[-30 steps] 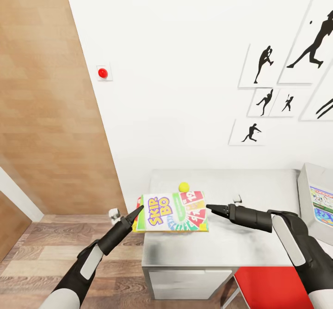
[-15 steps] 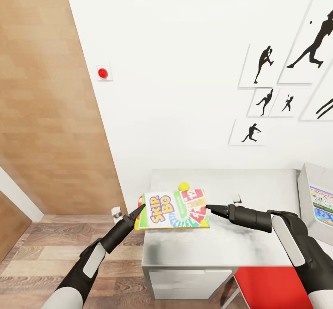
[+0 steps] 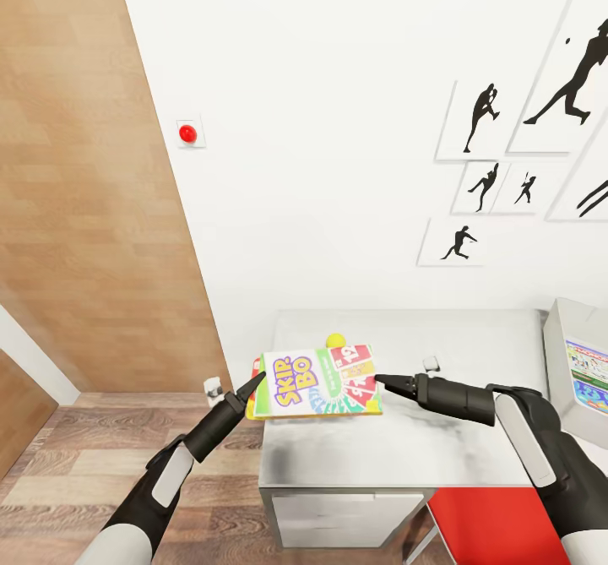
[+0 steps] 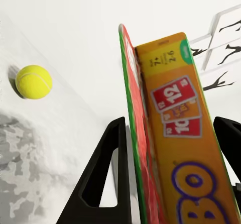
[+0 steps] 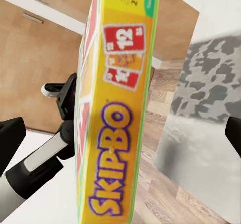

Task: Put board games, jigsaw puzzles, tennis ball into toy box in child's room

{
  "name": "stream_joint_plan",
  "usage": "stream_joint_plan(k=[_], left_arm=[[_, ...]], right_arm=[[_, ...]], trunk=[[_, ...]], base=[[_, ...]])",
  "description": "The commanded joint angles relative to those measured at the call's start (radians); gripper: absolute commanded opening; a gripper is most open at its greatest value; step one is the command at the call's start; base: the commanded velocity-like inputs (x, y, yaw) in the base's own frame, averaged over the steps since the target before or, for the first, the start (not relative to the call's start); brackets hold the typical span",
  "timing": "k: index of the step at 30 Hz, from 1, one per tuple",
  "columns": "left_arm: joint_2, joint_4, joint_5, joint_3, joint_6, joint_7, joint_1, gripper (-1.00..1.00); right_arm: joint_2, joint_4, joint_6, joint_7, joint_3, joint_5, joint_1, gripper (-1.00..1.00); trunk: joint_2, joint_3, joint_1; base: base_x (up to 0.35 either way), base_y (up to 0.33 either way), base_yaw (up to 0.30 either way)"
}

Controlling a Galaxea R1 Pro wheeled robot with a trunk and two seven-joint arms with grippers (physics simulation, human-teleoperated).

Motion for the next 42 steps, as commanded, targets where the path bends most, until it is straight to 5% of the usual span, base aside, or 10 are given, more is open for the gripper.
stream_joint_plan(k=[1, 15, 42], left_arm=[[-0.001, 0.000, 0.001, 0.004, 0.010, -0.004, -0.001, -1.00], [-0.001, 0.000, 0.002, 0.004, 0.010, -0.009, 0.001, -1.00], [-0.003, 0.000, 0.002, -0.006, 0.010, -0.016, 0.003, -1.00]], right_arm=[[0.001, 0.000, 0.003, 0.002, -0.001, 0.004, -0.001, 1.00], [0.025, 0.005, 0.003, -0.063, -0.001, 0.004, -0.001, 1.00], [0.028, 0.014, 0.003, -0.074, 0.002, 0.004, -0.003, 1.00]], trunk=[[-0.002, -0.002, 0.001], [-0.002, -0.002, 0.001], [-0.002, -0.002, 0.001]], base=[[0.000, 0.000, 0.000], [0.000, 0.000, 0.000], [0.000, 0.000, 0.000]])
